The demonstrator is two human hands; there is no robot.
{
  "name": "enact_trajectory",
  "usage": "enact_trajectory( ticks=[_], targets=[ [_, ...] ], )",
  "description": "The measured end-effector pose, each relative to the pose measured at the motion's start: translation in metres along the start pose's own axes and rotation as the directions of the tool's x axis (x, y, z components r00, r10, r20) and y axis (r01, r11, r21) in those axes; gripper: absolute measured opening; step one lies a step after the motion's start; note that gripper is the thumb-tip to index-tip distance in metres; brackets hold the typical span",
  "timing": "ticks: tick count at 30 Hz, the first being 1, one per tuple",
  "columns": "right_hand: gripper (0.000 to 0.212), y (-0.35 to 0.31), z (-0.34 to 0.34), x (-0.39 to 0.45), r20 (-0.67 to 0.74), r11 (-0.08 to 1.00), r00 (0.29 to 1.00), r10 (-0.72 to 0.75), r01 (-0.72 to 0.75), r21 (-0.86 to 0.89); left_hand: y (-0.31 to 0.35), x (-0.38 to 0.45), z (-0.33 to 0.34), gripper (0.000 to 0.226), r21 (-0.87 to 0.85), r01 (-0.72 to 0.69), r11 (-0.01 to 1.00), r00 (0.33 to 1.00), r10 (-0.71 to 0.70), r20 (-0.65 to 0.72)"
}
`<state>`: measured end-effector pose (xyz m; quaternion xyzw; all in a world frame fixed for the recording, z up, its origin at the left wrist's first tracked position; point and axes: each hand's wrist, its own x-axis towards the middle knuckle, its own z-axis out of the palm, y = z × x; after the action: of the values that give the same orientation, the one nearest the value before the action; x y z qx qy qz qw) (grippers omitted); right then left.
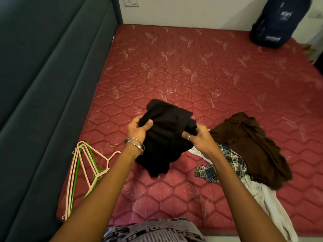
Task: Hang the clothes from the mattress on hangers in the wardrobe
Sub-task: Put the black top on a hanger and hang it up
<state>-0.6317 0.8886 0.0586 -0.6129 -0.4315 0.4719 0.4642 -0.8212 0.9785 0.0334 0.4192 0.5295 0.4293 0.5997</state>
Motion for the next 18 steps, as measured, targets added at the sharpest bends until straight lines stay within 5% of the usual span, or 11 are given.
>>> enact_trajectory(
  ticks=[5,8,12,14,16,18],
  targets=[
    [0.006,-0.004,-0.018,0.006,-0.461,0.984,0.885,-0.062,0.133,0.122,0.031,0.002,-0.012,0.021,-0.222,-0.096,0.97,0.973,0.044,-0.228],
    [0.009,-0.026,-0.023,0.007,-0.546,0.956,0.809,-0.217,0.288,0.047,0.037,0.009,-0.015,0.021,-0.19,-0.065,0.98,0.969,0.017,-0.245],
    [0.016,-0.057,-0.012,0.01,-0.327,0.903,0.893,-0.308,0.383,0.196,0.051,0.008,-0.005,0.009,-0.191,0.122,0.974,0.945,-0.173,-0.277],
    [0.021,-0.074,-0.007,0.013,-0.154,0.904,0.91,-0.385,0.405,0.133,0.054,0.002,0.002,0.019,-0.132,0.124,0.983,0.964,-0.151,-0.22],
    [0.023,-0.093,-0.005,0.016,0.036,0.869,0.87,-0.492,0.494,-0.039,0.049,0.001,0.003,0.052,0.136,-0.022,0.991,0.998,0.03,-0.056],
    [0.021,-0.113,-0.003,0.019,0.158,0.832,0.833,-0.531,0.547,-0.089,0.041,-0.001,0.002,0.076,0.343,-0.199,0.918,0.951,0.097,0.293]
  ],
)
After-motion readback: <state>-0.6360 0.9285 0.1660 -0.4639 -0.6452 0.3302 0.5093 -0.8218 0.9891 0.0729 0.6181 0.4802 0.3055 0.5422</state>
